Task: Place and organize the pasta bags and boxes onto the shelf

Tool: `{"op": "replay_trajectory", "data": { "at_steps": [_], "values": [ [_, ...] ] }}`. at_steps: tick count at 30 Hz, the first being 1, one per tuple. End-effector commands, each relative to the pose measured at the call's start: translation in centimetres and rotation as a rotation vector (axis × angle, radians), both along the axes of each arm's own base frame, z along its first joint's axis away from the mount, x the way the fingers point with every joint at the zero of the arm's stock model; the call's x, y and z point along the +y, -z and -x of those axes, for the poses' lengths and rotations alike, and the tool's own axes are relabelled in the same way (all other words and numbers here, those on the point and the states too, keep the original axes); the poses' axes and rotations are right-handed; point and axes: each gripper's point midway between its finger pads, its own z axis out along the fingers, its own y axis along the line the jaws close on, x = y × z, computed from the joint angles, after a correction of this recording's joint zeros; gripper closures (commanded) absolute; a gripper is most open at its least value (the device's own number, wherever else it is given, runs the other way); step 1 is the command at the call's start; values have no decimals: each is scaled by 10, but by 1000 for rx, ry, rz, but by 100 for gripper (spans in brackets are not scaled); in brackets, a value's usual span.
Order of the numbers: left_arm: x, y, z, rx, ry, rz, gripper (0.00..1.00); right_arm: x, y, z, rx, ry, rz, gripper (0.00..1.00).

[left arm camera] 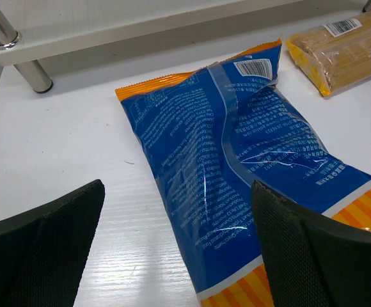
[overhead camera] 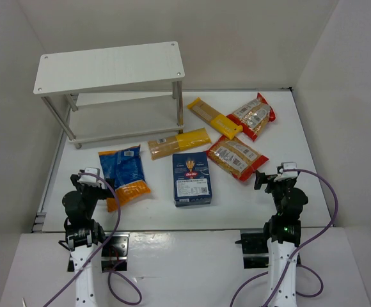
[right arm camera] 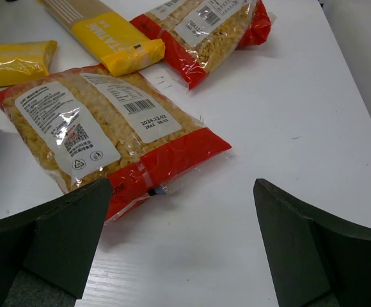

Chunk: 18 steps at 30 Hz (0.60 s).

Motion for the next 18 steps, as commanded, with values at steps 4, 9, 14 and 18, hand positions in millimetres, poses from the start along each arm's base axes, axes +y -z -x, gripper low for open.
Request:
{"op": "replay_trajectory", "data": {
  "at_steps": [4, 9, 14, 18],
  "values": [
    [0, -27, -4, -147, 2, -26, 0, -2, -12, -3, -96, 9, 16, 0],
    [0, -27, -4, -147, 2, -26, 0, -2, -12, -3, -96, 9, 16, 0],
    [0, -27, -4, -147, 2, -26, 0, 9, -25, -2, -130, -63, 66, 0],
    [-3, -64, -1, -233, 32, -95, 0, 37, -51, 6, -217, -270, 321, 0]
  ]
}}
